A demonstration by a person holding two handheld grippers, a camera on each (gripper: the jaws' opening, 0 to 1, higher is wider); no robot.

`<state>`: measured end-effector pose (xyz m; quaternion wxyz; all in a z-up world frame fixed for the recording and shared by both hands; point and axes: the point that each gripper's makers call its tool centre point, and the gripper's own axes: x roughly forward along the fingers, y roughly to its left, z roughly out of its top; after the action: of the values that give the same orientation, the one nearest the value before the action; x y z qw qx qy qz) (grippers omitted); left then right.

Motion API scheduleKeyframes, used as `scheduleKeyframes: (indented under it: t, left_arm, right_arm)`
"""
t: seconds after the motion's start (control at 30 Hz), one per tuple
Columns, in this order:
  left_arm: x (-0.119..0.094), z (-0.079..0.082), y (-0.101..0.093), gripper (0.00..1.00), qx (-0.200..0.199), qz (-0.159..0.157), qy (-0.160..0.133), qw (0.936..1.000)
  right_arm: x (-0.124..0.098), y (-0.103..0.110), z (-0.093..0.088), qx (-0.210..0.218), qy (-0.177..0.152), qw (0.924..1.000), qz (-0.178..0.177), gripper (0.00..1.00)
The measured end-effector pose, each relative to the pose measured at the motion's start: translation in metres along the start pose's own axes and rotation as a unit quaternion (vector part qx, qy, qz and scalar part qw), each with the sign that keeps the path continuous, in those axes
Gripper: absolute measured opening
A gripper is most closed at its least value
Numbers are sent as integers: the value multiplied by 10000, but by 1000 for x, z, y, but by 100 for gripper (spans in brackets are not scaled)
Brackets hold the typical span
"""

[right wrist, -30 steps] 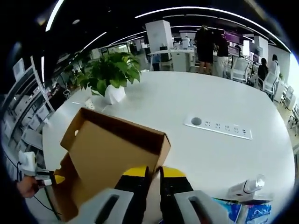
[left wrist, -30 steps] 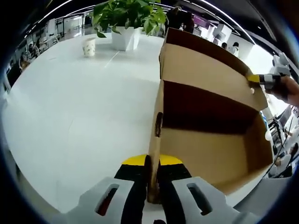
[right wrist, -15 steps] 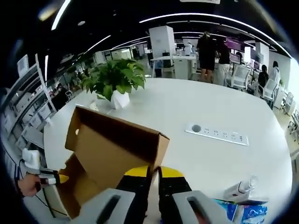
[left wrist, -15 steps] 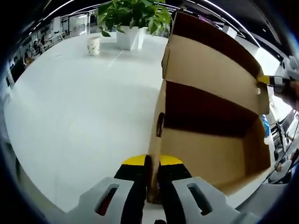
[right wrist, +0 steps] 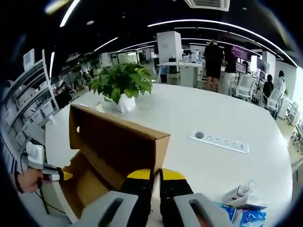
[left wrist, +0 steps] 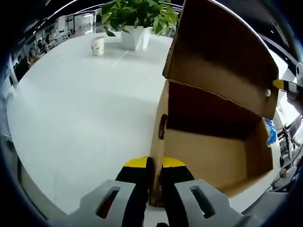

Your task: Operate the shoe box by opening the lid, removing the specified soft item, and placing it in the target area until the item is outside and the box remains undamaged.

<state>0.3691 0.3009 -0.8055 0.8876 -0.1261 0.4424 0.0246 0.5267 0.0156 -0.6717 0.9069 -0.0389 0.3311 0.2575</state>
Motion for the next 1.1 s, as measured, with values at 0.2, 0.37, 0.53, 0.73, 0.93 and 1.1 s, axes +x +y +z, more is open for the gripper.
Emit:
scheduleKeyframes:
  t: [0.2, 0.37, 0.53, 0.73, 0.93, 1.1]
  left_arm:
    - [2, 3, 0, 5, -111, 25, -33, 9999]
    - [4, 5, -2, 5, -189, 42, -55, 9998]
    - [5, 7, -3, 6, -363, 71, -86, 9993]
    - [8, 9, -6, 6, -517, 79, -110, 9986]
    - [10, 12, -7, 6, -686, 105, -183, 9974]
    - [13, 16, -7, 7, -750, 57, -220, 9969]
  right_arm:
    - [1, -4, -1, -31, 27, 10000, 23, 0]
    - [-2, -2, 0, -215, -11, 9998, 7, 0]
    - [-6, 2, 0, -265, -36, 9996, 15, 0]
    - [-16, 9, -4, -440, -54, 9990, -34, 0]
    - [-27, 19, -11, -621, -53, 9980, -92, 0]
    - [-31, 20, -13, -624, -89, 9979, -137, 0]
